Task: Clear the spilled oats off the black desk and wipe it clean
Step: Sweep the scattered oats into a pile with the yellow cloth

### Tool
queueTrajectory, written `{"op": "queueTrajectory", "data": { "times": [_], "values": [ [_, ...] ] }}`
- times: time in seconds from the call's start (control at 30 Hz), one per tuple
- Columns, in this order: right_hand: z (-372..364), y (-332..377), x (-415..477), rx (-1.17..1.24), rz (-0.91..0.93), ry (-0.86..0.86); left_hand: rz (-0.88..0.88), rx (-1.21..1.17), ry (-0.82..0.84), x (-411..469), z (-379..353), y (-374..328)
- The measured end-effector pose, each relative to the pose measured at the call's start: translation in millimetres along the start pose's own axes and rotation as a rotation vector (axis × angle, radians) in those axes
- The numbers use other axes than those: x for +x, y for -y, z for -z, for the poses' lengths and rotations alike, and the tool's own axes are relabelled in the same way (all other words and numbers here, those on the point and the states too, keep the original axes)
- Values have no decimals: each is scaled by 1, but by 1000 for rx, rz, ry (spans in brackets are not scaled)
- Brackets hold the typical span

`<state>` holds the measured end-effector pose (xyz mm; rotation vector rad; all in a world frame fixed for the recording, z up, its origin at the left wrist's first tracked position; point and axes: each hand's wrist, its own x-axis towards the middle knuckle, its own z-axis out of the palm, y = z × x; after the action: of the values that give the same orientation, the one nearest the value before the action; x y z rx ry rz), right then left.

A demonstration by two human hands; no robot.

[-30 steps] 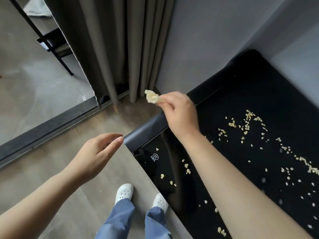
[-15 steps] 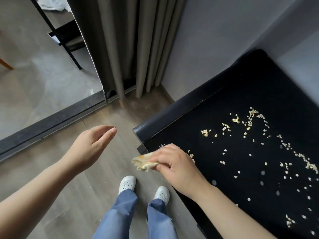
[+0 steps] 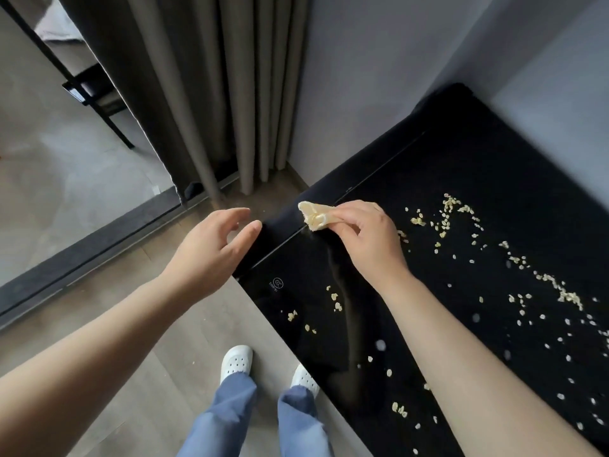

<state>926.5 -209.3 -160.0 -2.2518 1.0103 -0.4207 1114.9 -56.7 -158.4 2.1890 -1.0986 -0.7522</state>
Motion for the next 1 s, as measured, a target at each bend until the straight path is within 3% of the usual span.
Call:
{"op": "queueTrajectory", "data": {
  "times": [0.17,0.3,0.4,0.5,0.6,0.77,1.0],
  "values": [
    [5,-11,-58,33,62,100,-51,52,19,25,-23,-30],
    [31,-7,-83,279,-147,282,-112,71,40,46,-43,-50],
    [60,-10,-58,487,-267,96,-95,68,37,61,-61,-53],
    [80,-27,-16,384,-216,-146,-104,166,18,56,-76,-49],
    [90,-48,34,186,-121,-255,-133,229,-20,54,-77,-48],
    [74,-92,64,-41,-88,-102,-158,271,-36,56,-82,-51],
    [58,-91,-37,7,-51,-68,-183,338,-43,52,-85,-51]
  ]
}}
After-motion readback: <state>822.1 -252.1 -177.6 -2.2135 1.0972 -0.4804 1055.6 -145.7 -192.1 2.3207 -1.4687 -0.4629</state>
